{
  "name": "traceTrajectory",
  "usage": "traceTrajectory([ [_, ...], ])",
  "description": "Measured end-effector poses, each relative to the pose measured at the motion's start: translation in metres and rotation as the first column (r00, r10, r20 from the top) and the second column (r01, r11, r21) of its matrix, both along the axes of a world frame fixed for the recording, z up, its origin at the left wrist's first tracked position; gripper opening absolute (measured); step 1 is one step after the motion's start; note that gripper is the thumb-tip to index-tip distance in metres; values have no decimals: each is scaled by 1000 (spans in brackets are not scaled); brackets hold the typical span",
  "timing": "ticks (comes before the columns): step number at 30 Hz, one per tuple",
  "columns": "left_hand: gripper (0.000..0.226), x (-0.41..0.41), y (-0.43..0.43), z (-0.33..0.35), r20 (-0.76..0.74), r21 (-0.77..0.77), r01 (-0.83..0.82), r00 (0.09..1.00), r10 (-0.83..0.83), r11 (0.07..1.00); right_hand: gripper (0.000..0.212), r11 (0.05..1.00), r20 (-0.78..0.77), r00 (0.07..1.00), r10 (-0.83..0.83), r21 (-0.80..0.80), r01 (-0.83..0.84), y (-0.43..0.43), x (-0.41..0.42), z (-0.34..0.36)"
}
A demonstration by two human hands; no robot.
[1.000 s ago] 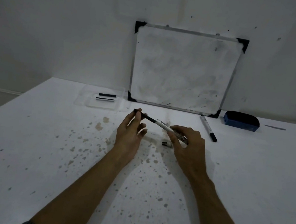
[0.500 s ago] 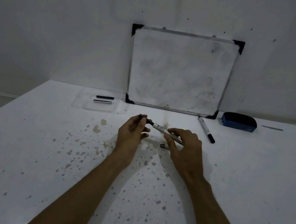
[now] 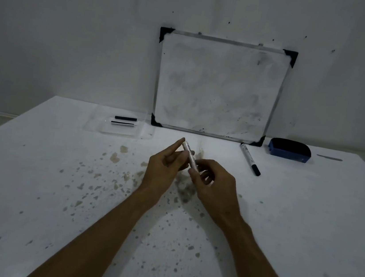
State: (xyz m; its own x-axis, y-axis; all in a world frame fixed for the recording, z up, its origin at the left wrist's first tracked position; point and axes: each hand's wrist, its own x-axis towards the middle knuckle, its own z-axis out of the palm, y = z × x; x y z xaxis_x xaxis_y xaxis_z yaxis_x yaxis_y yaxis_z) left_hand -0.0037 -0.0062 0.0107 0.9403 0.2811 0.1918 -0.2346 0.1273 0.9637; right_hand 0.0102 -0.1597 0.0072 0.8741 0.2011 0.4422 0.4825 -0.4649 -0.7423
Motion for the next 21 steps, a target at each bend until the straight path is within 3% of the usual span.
traceTrajectory([
  [3, 39, 1, 6, 3, -62, -106, 27, 997, -34, 994, 22, 998, -3, 998, 56, -31, -56, 2, -3, 1],
  [5, 36, 3, 11, 4, -103, -164, 72, 991, -89, 984, 20, 999, 67, 998, 0, -42, 3, -1, 2, 1],
  [7, 35, 3, 16, 5, -135, -125, 119, 981, -136, 985, 19, 993, 64, 996, -65, -98, 71, -8, 6, 0],
  [10, 33, 1, 23, 5, -171, -93, 202, 961, -216, 975, 32, 977, -56, 997, -52, -211, 39, -23, 12, -7],
  [14, 27, -2, 27, 10, -217, -13, 280, 936, -276, 960, 24, 963, -78, 996, -49, -268, 26, -25, 16, -13],
  [17, 28, -5, 26, 12, -241, 45, 308, 927, -289, 950, 29, 991, -150, 985, -79, -115, 62, -23, 16, -4],
  [21, 31, -7, 25, 14, -229, 56, 365, 910, -344, 929, 30, 950, -313, 947, 76, 311, 27, -27, 18, 6],
])
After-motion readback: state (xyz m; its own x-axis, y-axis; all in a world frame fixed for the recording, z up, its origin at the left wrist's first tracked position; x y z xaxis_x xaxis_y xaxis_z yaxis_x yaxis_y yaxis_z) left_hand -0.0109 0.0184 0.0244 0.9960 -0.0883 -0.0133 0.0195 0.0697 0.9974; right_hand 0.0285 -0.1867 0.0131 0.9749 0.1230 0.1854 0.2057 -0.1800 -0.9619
